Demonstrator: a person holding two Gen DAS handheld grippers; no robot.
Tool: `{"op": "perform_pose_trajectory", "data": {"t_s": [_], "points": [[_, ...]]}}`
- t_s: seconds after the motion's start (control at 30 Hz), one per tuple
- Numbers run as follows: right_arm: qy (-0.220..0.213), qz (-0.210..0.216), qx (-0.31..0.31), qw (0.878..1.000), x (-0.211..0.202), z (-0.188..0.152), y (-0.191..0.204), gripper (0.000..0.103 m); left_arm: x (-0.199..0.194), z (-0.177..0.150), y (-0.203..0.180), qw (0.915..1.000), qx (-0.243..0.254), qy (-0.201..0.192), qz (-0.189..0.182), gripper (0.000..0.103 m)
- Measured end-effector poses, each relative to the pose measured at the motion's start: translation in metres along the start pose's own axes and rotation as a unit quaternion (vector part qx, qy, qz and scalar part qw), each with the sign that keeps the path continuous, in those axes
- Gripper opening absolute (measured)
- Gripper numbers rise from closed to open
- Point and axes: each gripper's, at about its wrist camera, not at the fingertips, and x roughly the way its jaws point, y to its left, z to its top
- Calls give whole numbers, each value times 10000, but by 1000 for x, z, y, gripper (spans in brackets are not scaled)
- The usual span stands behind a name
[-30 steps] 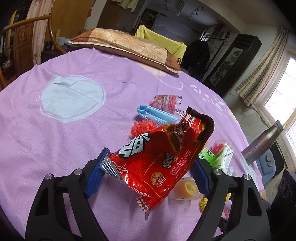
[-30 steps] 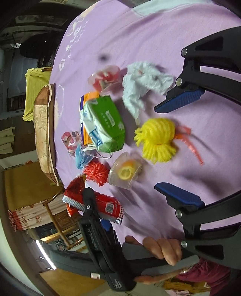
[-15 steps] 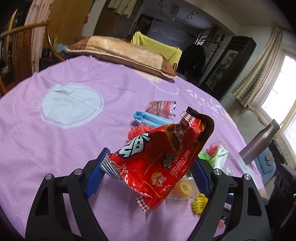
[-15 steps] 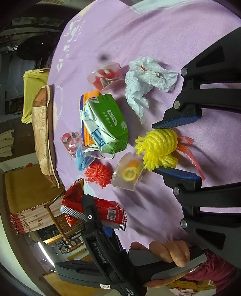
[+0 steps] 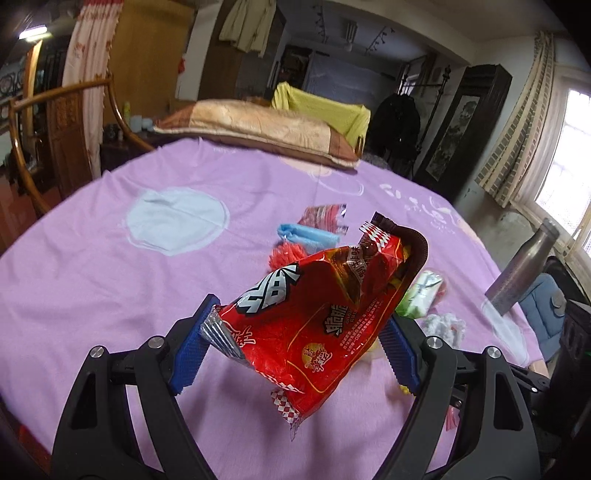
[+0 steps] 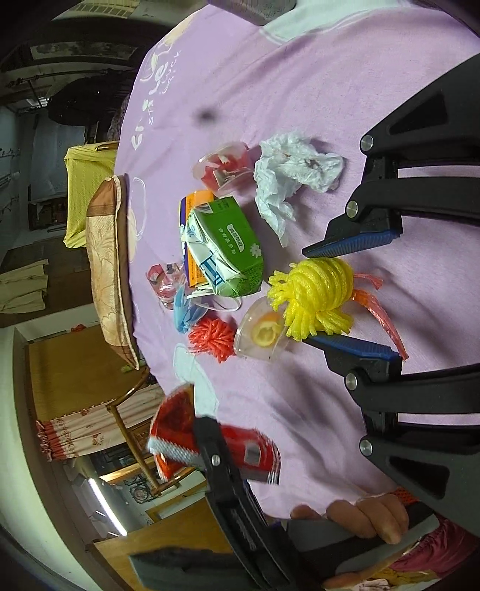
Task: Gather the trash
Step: 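Drop the red wrapper into the wastebasket with the left tool while the right drops the yellow ball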
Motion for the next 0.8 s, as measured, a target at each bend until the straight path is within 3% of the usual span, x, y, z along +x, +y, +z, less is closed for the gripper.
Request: {"op": "perform_pose_trajectory", "data": {"t_s": [0.43, 0.8], "points": [[-617, 40, -278, 9977, -69, -8, 30, 41, -84, -6, -3, 9983, 20, -574, 123, 80], [-1039, 261, -641, 9922, -124, -19, 80, 41, -176, -34, 41, 9915, -294, -1199, 418, 80]]}}
